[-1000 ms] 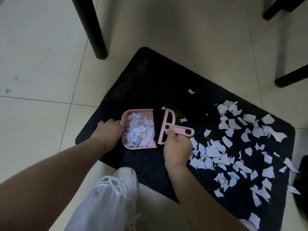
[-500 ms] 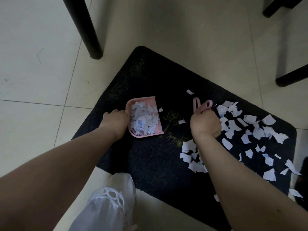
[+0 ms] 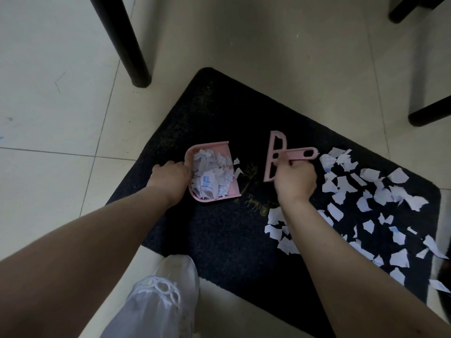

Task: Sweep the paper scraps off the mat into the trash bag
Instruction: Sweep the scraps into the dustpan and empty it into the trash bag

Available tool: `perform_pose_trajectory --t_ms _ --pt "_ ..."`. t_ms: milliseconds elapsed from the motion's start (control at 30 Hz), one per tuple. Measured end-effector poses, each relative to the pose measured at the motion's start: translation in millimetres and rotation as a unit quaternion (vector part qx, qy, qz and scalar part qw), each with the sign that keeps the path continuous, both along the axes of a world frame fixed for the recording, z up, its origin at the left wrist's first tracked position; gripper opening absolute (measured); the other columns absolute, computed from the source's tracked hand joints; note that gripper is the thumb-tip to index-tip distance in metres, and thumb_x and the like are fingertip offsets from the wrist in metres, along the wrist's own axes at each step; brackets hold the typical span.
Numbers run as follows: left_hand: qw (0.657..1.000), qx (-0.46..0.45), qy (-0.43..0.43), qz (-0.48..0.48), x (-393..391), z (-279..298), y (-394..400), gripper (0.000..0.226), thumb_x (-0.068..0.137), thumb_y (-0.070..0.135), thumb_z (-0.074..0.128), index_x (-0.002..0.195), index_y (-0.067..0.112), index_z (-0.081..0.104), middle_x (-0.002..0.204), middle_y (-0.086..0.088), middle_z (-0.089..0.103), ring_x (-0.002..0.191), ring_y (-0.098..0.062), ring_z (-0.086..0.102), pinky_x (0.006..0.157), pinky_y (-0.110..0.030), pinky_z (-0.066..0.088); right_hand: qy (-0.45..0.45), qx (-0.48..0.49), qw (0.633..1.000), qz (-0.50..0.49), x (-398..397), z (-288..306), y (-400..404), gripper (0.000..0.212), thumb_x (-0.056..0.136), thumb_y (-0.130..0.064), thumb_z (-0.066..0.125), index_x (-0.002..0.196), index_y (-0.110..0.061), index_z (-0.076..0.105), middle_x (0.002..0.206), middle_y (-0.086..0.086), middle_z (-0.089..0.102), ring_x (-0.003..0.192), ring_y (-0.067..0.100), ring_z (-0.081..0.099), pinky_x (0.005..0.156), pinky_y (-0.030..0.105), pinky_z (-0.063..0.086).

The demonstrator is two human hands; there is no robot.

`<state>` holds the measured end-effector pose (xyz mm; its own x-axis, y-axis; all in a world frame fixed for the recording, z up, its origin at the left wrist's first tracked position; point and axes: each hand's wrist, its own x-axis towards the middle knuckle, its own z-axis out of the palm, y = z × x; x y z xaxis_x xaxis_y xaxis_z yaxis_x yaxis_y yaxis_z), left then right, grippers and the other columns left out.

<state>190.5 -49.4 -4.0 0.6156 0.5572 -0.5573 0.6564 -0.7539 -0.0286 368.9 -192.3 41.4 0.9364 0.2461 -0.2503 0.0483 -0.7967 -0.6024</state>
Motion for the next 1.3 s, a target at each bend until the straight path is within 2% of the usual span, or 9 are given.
perform_pose_trajectory --t_ms 100,233,367,500,833,1000,1100,1200,1300 --pt "1.000 0.002 0.004 0.002 0 -1 0 0.086 0.089 0.008 0.049 0.151 0.009 -0.011 0.128 -0.008 0.051 0.115 -0.030 0.047 0.091 -0.045 0.041 -0.005 -0.047 0.999 0.010 -1 1 0 0.041 0.097 -0.034 0.045 0.066 -0.010 0.057 0.063 0.001 0.055 0.068 0.027 0.059 0.061 0.028 0.037" --pt "1.000 0.007 0.005 0.000 0 -1 0 0.085 0.089 0.008 0.048 0.151 0.009 -0.009 0.127 -0.008 0.051 0.115 -0.029 0.048 0.092 -0.046 0.041 -0.004 -0.110 0.984 0.144 -32 -2 22 0.039 0.099 -0.033 0.041 0.084 -0.008 0.066 0.083 0.009 0.068 0.073 0.026 0.060 0.063 0.026 0.035" --pt "1.000 0.005 0.001 -0.003 0 0 -1 0.084 0.090 0.009 0.048 0.151 0.009 -0.010 0.126 -0.009 0.051 0.114 -0.030 0.048 0.093 -0.047 0.041 -0.005 -0.098 0.973 0.208 -46 0 30 0.033 0.097 -0.028 0.044 0.069 -0.012 0.050 0.071 0.001 0.056 0.065 0.019 0.047 0.057 0.026 0.028" --pt "1.000 0.004 -0.002 -0.005 -3 -2 0 0.085 0.091 0.009 0.048 0.151 0.010 -0.013 0.126 -0.009 0.051 0.113 -0.030 0.048 0.092 -0.048 0.041 -0.019 -0.078 0.974 0.213 -43 6 25 0.046 0.096 -0.030 0.045 0.052 -0.018 0.037 0.053 -0.007 0.042 0.051 0.014 0.043 0.045 0.024 0.021" --pt "0.999 -0.012 -0.038 -0.002 -1 8 0 0.092 0.088 0.011 0.052 0.151 0.015 -0.016 0.130 -0.007 0.049 0.112 -0.029 0.047 0.090 -0.047 0.042 -0.034 -0.042 0.981 0.187 -29 30 18 0.046 0.095 -0.033 0.046 0.052 -0.018 0.039 0.052 -0.005 0.044 0.051 0.015 0.045 0.046 0.025 0.024" --pt "0.998 -0.019 -0.063 -0.019 21 33 -12 0.093 0.087 0.007 0.051 0.151 0.017 -0.016 0.129 -0.009 0.050 0.113 -0.029 0.049 0.089 -0.046 0.043 -0.090 -0.043 0.971 0.217 -13 68 9 0.046 0.094 -0.032 0.046 0.050 -0.021 0.037 0.052 -0.007 0.042 0.054 0.017 0.045 0.046 0.024 0.021" --pt "0.994 -0.017 -0.099 -0.046 40 53 -21 0.093 0.087 0.007 0.051 0.151 0.017 -0.015 0.124 -0.009 0.053 0.108 -0.029 0.052 0.085 -0.045 0.045 -0.125 -0.058 0.964 0.226 2 96 0 0.046 0.095 -0.033 0.046 0.051 -0.022 0.036 0.053 -0.007 0.042 0.059 0.020 0.046 0.049 0.027 0.022" --pt "0.989 -0.006 -0.126 -0.078 66 77 -26 0.092 0.088 0.010 0.052 0.151 0.016 -0.014 0.117 -0.010 0.057 0.101 -0.030 0.056 0.077 -0.040 0.047 -0.147 -0.070 0.959 0.230 20 127 -15 0.044 0.096 -0.035 0.044 0.054 -0.022 0.038 0.061 -0.001 0.049 0.066 0.025 0.051 0.059 0.028 0.029" --pt "0.983 0.000 -0.151 -0.105 92 104 -25 0.092 0.088 0.012 0.052 0.151 0.014 -0.014 0.107 -0.013 0.061 0.086 -0.028 0.058 0.074 -0.040 0.052 -0.168 -0.073 0.954 0.235 36 159 -31 0.042 0.096 -0.038 0.042 0.058 -0.021 0.046 0.068 0.002 0.056 0.071 0.027 0.055 0.063 0.029 0.033"
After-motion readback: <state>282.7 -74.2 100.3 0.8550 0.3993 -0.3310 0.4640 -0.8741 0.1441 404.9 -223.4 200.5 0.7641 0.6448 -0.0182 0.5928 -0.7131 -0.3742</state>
